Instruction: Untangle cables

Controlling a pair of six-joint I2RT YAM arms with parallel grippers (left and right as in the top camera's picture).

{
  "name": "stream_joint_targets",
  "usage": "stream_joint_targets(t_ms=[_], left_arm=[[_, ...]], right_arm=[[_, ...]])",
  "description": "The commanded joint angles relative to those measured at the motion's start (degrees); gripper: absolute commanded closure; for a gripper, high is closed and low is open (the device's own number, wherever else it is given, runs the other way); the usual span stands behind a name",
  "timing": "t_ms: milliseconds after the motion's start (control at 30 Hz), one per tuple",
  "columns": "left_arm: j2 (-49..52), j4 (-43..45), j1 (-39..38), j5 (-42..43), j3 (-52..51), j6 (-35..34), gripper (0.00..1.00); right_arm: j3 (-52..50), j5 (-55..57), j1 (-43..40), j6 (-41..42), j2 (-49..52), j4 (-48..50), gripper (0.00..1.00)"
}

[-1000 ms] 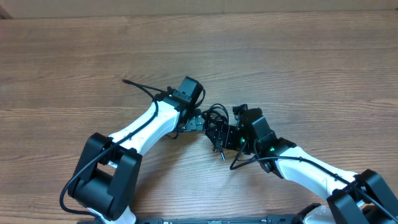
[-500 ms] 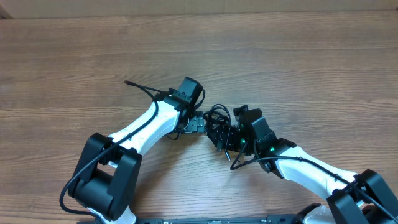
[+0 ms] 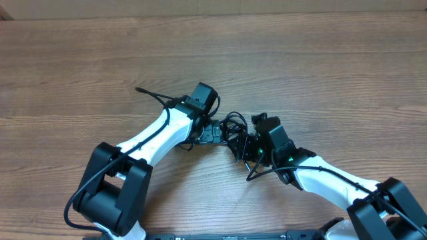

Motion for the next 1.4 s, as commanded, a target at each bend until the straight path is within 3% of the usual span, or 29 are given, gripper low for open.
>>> stream_joint_targets(t_ms=[0,233,467,700,1033,1367], left_arm=[[0.5,0.0,0.0,1.1,0.3,0.9,0.0],[0.5,0.4,-0.1,1.1,0.3,0.9,0.01],[0.5,0.4,-0.1,1.3,0.3,0.9,0.0],[0.5,0.4,-0.1,1.4,0.3,0.9,0.01],[0.5,0.4,-0.3,1.5,0.3,0.9,0.0],[0.5,-0.1,-0.3,1.6,0.3,0.9,0.0]], right_arm=[[1.2,0.5,-0.1,-0.4,0.5,0.7,0.55],[1.2,1.5,-0.1,-0.4,1.9,1.0,0.55],[1.2,1.5,-0.1,0.0,2.4,1.9,0.61],[1.2,1.6,-0.1,0.0,2.5,1.9,0.8],[1.2,1.6,-0.1,0.0,2.6,1.9,0.96],[1.2,0.5,-0.2,0.2,2.6,2.3,0.96]])
